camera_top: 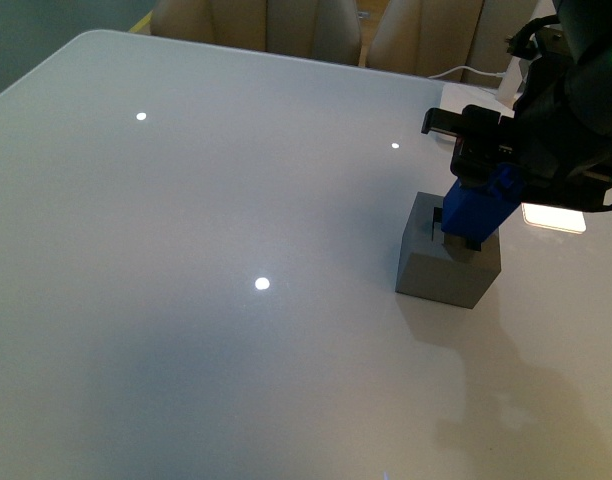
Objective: Insert blue part into gray base
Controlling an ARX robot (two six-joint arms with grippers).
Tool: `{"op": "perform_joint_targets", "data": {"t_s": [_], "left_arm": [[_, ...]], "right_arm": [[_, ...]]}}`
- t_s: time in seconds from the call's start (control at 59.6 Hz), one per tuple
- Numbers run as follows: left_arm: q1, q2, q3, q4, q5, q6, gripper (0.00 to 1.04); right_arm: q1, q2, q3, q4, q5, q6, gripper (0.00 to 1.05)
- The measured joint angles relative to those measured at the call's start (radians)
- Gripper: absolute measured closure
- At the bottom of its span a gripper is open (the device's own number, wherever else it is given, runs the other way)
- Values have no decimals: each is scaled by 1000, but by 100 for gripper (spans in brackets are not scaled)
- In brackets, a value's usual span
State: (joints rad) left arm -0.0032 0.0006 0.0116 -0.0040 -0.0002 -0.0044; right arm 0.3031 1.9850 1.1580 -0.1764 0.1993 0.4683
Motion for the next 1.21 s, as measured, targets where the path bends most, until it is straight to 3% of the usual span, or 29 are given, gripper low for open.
{"op": "perform_joint_targets", "data": {"t_s": [0.99, 1.208], "left_arm": [[0, 0, 0, 0, 0, 0, 7], [0, 0, 0, 0, 0, 0, 7]], "right_arm": [[3, 44, 28, -48, -1, 2, 59], [8, 51, 28, -40, -10, -6, 19]]}}
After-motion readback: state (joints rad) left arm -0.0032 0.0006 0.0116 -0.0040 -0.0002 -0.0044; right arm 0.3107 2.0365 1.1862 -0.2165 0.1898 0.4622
